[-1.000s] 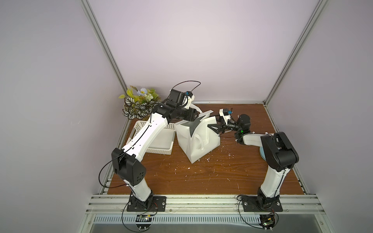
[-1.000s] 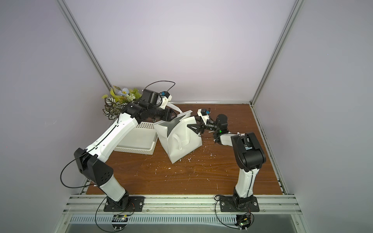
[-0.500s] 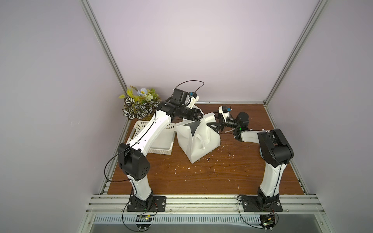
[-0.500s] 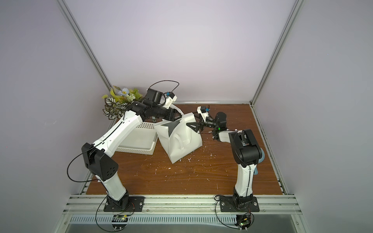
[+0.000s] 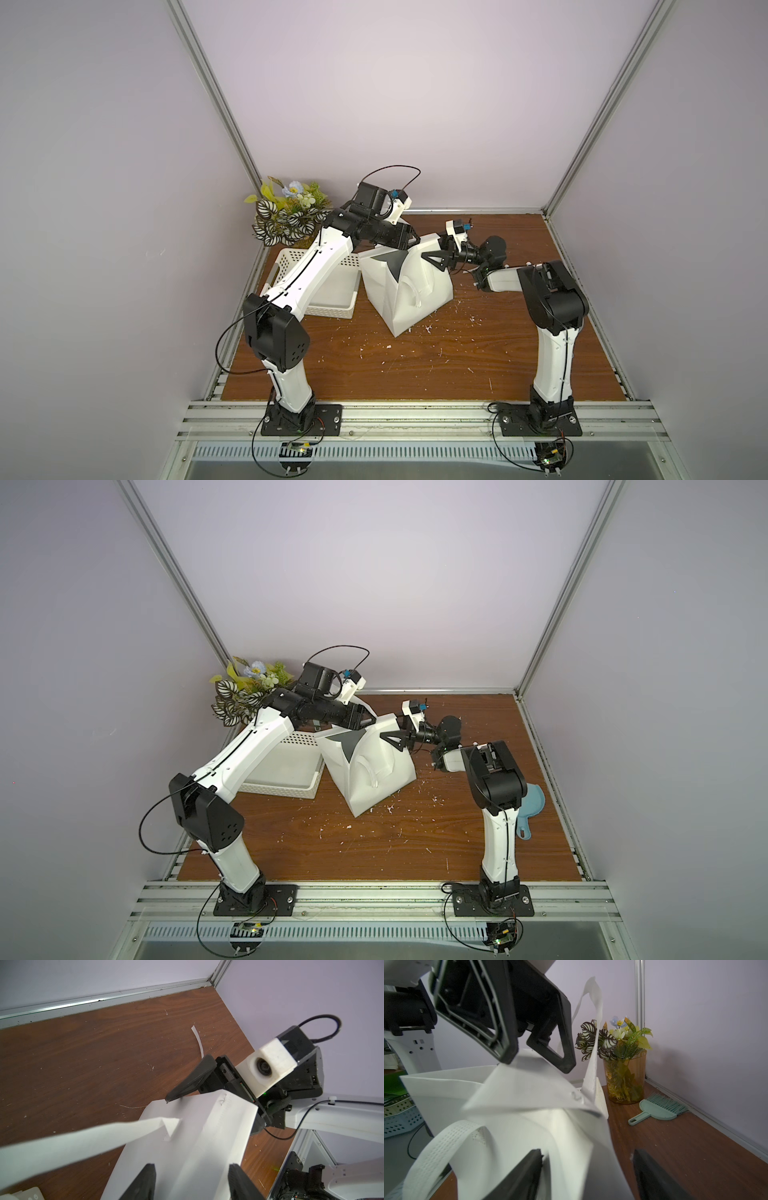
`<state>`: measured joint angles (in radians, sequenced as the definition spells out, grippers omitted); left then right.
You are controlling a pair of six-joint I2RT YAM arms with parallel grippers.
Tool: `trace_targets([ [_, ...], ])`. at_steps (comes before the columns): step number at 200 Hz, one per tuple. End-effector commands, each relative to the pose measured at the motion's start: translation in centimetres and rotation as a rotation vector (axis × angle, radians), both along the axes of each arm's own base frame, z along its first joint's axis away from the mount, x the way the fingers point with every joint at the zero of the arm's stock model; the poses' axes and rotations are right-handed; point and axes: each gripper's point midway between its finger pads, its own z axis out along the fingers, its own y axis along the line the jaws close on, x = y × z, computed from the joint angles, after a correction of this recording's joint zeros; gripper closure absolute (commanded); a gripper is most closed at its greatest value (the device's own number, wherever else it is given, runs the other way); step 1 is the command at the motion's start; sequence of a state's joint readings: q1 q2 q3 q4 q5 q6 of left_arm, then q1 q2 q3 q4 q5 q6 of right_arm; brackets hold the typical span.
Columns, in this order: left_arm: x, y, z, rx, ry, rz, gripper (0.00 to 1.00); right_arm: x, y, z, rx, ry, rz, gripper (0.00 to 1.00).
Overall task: Place the ice pack in the delivery bag
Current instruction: Seal the delivery bag at the center of the board.
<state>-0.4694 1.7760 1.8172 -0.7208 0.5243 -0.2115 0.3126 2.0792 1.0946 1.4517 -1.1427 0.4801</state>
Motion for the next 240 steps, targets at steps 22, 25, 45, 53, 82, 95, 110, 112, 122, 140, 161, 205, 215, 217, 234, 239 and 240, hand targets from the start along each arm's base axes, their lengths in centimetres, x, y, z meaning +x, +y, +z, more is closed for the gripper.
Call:
trace_targets([
  [22,0.0,0.0,0.6,-0.02,-0.002,-0.006,0.43,-0.8,0.3,1.4,0.019,-0.042,0.027,0.52],
  [25,0.1,0.1,0.6,-0.02,-0.003,-0.005,0.43,-0.8,0.3,1.4,0.019,-0.043,0.026,0.57],
  [45,0.0,0.1,0.5,-0.018,-0.002,-0.004,0.43,-1.0,0.3,1.4,0.019,-0.044,0.021,0.66],
  [53,0.1,0.2,0.4,-0.013,0.0,0.0,0.44,-1.1,0.3,1.3,0.017,-0.041,0.023,0.69],
  [82,0.6,1.0,-0.6,0.041,-0.018,0.032,0.45,-1.2,0.3,1.4,0.015,-0.042,0.026,0.73],
  [95,1.2,1.5,-1.1,0.08,-0.039,0.054,0.46,-1.2,0.2,1.5,0.016,-0.045,0.023,0.73],
  [110,1.8,1.7,-1.0,0.1,-0.062,0.069,0.46,-1.3,0.2,1.4,0.012,-0.045,0.025,0.71],
  [112,1.9,1.7,-0.9,0.101,-0.065,0.07,0.46,-1.3,0.2,1.5,0.011,-0.045,0.025,0.71],
  [122,2.1,1.6,-0.9,0.103,-0.075,0.062,0.46,-1.3,0.2,1.5,0.01,-0.045,0.024,0.7],
  [140,2.2,0.8,-1.4,0.119,-0.086,0.032,0.46,-1.4,0.3,1.5,0.01,-0.047,0.027,0.7],
  [161,1.9,-0.3,-2.5,0.132,-0.074,-0.001,0.47,-1.4,0.3,1.5,0.006,-0.047,0.026,0.7],
  [205,1.3,-1.4,-3.8,0.108,-0.014,-0.03,0.57,-1.3,0.3,1.4,0.0,-0.051,0.02,0.7],
  [215,1.2,-1.7,-4.0,0.111,-0.011,-0.032,0.57,-1.2,0.3,1.4,0.0,-0.049,0.019,0.7],
  [217,1.2,-1.7,-4.0,0.112,-0.011,-0.032,0.57,-1.3,0.4,1.5,0.001,-0.05,0.021,0.7],
  [234,1.1,-2.0,-4.4,0.126,-0.012,-0.031,0.57,-1.2,0.4,1.6,0.002,-0.053,0.018,0.7],
  [239,1.1,-2.0,-4.5,0.129,-0.011,-0.03,0.58,-1.1,0.3,1.5,0.001,-0.053,0.016,0.7],
  [240,1.1,-2.1,-4.5,0.13,-0.011,-0.03,0.58,-1.1,0.3,1.5,0.002,-0.053,0.016,0.7],
])
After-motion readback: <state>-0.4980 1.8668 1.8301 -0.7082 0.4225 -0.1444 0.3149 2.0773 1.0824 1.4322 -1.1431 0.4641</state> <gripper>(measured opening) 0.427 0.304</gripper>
